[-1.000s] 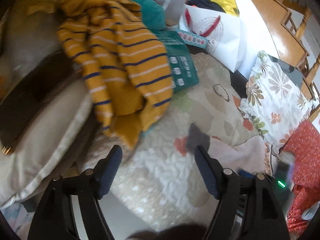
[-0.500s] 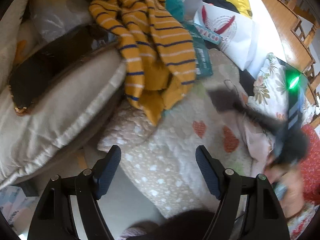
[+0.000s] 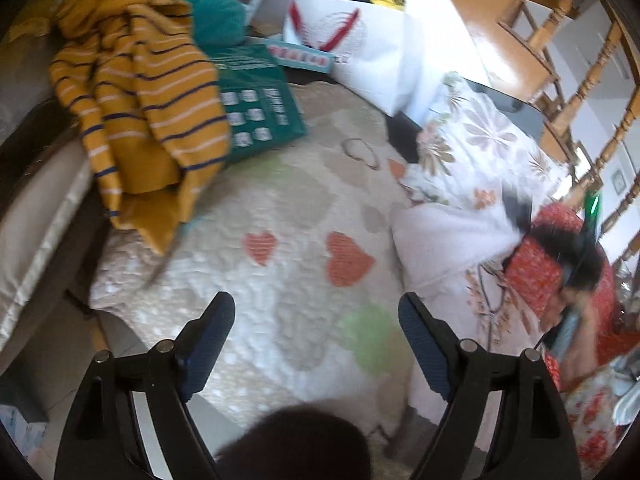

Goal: Fold small clothes

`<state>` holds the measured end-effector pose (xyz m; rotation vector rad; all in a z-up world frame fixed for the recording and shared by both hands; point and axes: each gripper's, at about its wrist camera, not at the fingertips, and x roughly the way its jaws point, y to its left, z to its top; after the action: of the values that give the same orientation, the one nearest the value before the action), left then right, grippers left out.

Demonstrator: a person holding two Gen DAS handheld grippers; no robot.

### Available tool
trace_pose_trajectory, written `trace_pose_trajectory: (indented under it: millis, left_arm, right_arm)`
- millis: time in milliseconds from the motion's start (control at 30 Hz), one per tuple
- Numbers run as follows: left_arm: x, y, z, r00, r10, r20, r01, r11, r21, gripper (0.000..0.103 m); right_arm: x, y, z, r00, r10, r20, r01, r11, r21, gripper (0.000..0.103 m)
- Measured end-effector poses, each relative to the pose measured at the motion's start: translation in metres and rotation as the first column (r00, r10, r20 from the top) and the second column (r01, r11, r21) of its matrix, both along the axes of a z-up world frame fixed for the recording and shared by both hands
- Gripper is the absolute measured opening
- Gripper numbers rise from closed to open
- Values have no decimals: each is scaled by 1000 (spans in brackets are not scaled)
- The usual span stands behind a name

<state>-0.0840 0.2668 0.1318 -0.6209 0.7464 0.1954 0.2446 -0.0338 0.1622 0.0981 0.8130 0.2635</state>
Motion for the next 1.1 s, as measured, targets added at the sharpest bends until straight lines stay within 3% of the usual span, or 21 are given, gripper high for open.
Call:
trace_pose_trajectory:
  millis: [67, 233, 367, 533, 733, 867, 967, 1100]
  left_arm:
    - [5, -10, 5, 1000, -20, -7, 20, 1000, 5, 85]
    - [26, -46, 7, 996, -71, -59, 73, 997, 30, 87]
    - [42, -74, 2, 988, -121, -93, 122, 992, 7, 87]
    - [55, -124, 5, 970, -206, -126, 211, 977, 31, 87]
    - [62, -193, 11, 927, -344, -147, 352, 935, 31, 87]
    - [62, -240, 10, 885, -438, -158, 455, 886, 88, 87]
    - [60, -262, 7, 871, -460, -170, 484, 862, 148, 87]
    - [57, -280, -2, 865, -465, -190, 496, 850, 180, 87]
  right_arm:
    - [13, -62, -27, 992, -117, -54, 117, 993, -13, 4]
    - [21, -205, -97, 910, -371, -183, 371, 928, -37, 4]
    - [9, -272, -133, 853, -453, -259, 471, 882, 6, 4]
    - [-5, -312, -161, 823, -484, -297, 505, 863, -6, 4]
    - [-42, -356, -153, 810, -498, -311, 536, 843, 47, 12]
    - [-95, -410, -131, 809, -511, -290, 549, 833, 66, 14]
    - [-142, -456, -117, 785, -551, -282, 585, 810, 46, 29]
    - [-212, -521, -106, 712, -646, -275, 676, 737, 17, 40]
